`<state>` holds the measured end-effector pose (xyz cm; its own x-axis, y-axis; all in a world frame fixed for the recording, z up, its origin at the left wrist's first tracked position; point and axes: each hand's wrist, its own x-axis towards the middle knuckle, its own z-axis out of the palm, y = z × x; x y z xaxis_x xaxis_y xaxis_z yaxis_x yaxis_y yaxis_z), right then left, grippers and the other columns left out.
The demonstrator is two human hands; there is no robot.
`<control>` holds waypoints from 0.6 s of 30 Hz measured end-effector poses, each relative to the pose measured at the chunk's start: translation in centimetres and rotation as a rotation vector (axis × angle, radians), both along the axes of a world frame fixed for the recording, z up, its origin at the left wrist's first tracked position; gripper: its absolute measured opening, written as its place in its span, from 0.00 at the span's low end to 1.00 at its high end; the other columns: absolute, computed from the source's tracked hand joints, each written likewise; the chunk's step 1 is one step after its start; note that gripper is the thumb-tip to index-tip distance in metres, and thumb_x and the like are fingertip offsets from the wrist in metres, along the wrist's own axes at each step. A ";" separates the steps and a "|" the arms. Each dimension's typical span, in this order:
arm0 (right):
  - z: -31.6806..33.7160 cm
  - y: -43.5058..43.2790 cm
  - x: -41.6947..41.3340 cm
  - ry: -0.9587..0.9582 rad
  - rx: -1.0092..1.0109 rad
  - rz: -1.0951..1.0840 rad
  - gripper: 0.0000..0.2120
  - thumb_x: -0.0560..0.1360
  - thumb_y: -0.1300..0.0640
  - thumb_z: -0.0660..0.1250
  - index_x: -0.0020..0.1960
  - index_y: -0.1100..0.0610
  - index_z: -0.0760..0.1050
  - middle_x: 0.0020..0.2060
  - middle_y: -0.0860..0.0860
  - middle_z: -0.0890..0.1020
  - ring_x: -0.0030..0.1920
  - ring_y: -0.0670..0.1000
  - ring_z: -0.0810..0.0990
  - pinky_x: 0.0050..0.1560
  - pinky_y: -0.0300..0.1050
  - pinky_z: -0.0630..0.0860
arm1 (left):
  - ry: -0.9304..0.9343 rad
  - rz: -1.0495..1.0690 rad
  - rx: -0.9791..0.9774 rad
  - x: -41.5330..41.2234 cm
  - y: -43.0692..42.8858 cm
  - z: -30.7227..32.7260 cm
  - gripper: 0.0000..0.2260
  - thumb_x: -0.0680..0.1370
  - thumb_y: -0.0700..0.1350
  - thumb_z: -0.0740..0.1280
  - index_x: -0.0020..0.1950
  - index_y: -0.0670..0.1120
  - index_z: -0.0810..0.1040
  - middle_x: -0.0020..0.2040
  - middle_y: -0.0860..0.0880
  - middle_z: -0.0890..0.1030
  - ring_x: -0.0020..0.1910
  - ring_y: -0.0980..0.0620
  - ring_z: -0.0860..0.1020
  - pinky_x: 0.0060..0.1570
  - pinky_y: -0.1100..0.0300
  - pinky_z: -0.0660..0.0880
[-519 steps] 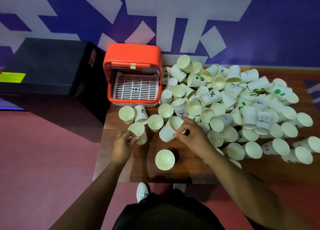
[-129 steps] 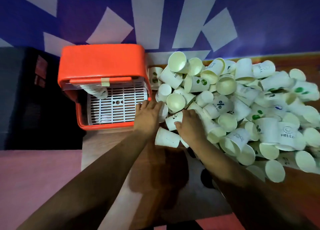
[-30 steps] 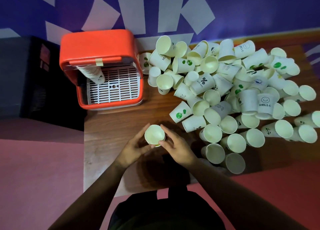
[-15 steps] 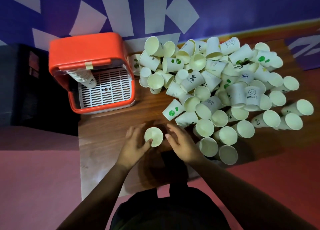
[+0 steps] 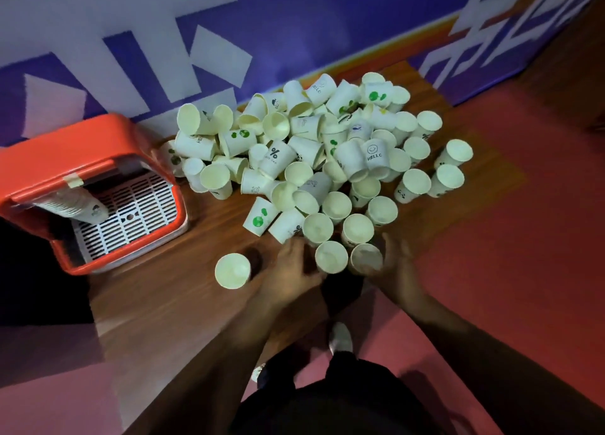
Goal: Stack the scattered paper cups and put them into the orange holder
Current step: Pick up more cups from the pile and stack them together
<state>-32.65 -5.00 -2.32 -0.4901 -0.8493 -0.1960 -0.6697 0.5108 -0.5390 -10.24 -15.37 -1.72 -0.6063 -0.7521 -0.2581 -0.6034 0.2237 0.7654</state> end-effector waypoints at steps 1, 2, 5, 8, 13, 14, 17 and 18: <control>-0.3 0.2 -0.5 -0.015 0.040 0.008 0.41 0.63 0.41 0.78 0.67 0.60 0.68 0.60 0.57 0.76 0.58 0.56 0.75 0.55 0.48 0.73 | -0.050 -0.004 -0.009 -1.0 0.3 -0.5 0.37 0.72 0.57 0.76 0.74 0.48 0.64 0.71 0.48 0.68 0.71 0.50 0.67 0.65 0.62 0.62; -0.7 0.2 -0.9 -0.035 0.079 0.005 0.44 0.60 0.38 0.77 0.66 0.60 0.67 0.59 0.56 0.76 0.57 0.57 0.76 0.53 0.49 0.73 | -0.091 0.001 -0.023 -2.0 0.7 -1.2 0.39 0.71 0.57 0.77 0.75 0.46 0.64 0.71 0.47 0.68 0.71 0.48 0.67 0.63 0.63 0.61; -1.7 0.0 -1.7 -0.030 0.156 0.055 0.51 0.57 0.30 0.71 0.68 0.62 0.64 0.58 0.57 0.74 0.57 0.58 0.74 0.55 0.50 0.73 | -0.177 0.051 0.001 -4.6 1.7 -2.6 0.44 0.68 0.55 0.79 0.76 0.43 0.61 0.71 0.42 0.67 0.70 0.42 0.67 0.65 0.56 0.66; -2.5 -0.4 -1.8 -0.005 0.145 0.149 0.50 0.62 0.36 0.74 0.71 0.66 0.64 0.63 0.61 0.72 0.61 0.62 0.73 0.61 0.53 0.72 | -0.204 0.133 -0.020 -6.6 2.4 -2.9 0.44 0.69 0.53 0.78 0.77 0.41 0.60 0.71 0.41 0.67 0.69 0.40 0.69 0.63 0.49 0.71; -3.2 -0.8 -2.0 -0.075 0.096 0.239 0.36 0.63 0.43 0.71 0.64 0.64 0.69 0.54 0.60 0.76 0.53 0.62 0.77 0.49 0.54 0.77 | -0.191 0.231 -0.086 -7.5 3.3 -2.8 0.42 0.68 0.50 0.78 0.76 0.41 0.62 0.69 0.41 0.72 0.65 0.39 0.73 0.56 0.45 0.76; -3.3 -0.6 -2.1 -0.075 0.100 0.244 0.35 0.63 0.42 0.67 0.62 0.64 0.70 0.52 0.60 0.76 0.51 0.62 0.77 0.47 0.53 0.77 | -0.184 0.248 -0.092 -7.2 3.6 -2.8 0.40 0.68 0.51 0.78 0.75 0.42 0.63 0.67 0.42 0.73 0.64 0.40 0.74 0.55 0.45 0.76; -2.8 0.0 -2.5 -0.086 0.074 0.271 0.35 0.61 0.40 0.63 0.60 0.62 0.71 0.50 0.58 0.77 0.50 0.60 0.77 0.47 0.51 0.77 | -0.146 0.318 -0.083 -5.6 4.7 -2.1 0.33 0.69 0.54 0.78 0.68 0.46 0.67 0.62 0.46 0.75 0.60 0.45 0.76 0.53 0.48 0.77; -2.1 0.1 -2.6 -0.096 0.071 0.278 0.34 0.61 0.41 0.65 0.60 0.61 0.71 0.50 0.57 0.77 0.51 0.59 0.77 0.48 0.50 0.76 | -0.136 0.335 -0.077 -5.0 5.1 -1.8 0.31 0.69 0.54 0.78 0.66 0.47 0.68 0.61 0.48 0.76 0.60 0.46 0.76 0.53 0.51 0.75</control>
